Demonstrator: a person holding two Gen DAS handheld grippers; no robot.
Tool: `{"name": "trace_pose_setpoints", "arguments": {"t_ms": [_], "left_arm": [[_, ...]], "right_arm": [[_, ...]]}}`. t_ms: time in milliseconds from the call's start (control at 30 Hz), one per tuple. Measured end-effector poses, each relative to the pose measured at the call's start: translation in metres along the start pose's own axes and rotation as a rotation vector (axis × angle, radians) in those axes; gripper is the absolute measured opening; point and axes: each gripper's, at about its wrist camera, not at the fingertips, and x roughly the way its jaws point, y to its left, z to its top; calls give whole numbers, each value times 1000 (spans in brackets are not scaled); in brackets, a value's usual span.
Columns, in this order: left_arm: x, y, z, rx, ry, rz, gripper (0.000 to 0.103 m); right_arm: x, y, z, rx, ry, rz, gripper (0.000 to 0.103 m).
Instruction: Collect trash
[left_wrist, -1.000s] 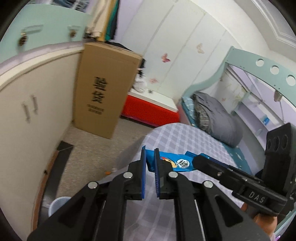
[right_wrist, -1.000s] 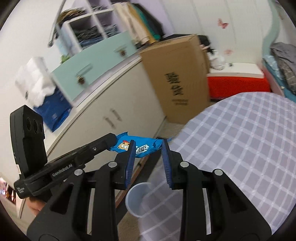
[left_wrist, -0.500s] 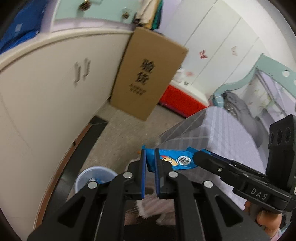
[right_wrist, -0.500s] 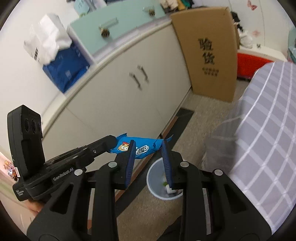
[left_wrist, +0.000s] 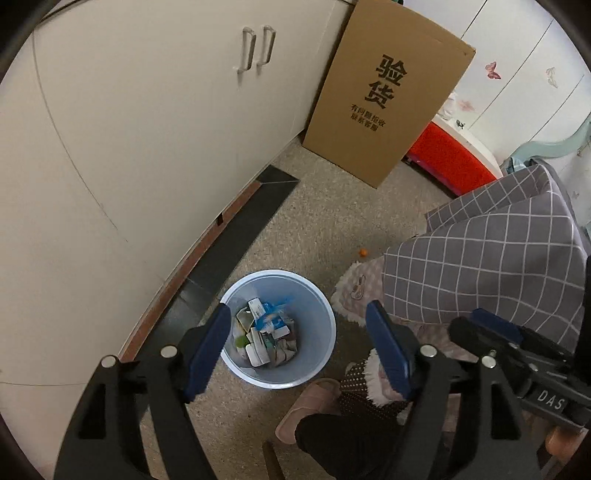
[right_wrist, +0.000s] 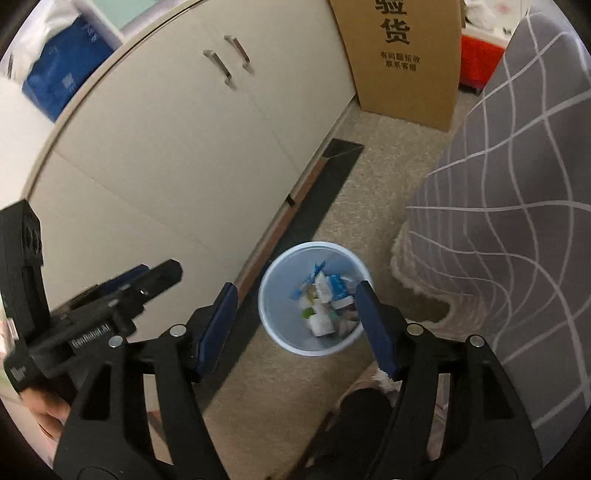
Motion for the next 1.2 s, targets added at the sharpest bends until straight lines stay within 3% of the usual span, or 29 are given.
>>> {"name": "trace_pose_setpoints", "arguments": {"t_ms": [200, 600, 800, 933, 1200], "left_arm": [[-24, -17, -5, 16, -49, -7, 74], [-171, -104, -18, 157, -374, -15, 83], [-246, -160, -44, 240, -554, 5, 88], [-289, -191, -68, 291, -635, -15, 89], [-362, -232, -125, 342, -778, -49, 94]], "right_arm": [[-49, 17, -2, -81, -104, -29, 67], [-204, 13, -25, -117, -411, -76, 76], [-292, 0, -59, -101, -597, -149, 84], [-350, -3, -95, -95, -704, -195, 88], [-427, -9, -154, -55, -865, -267, 95]]}}
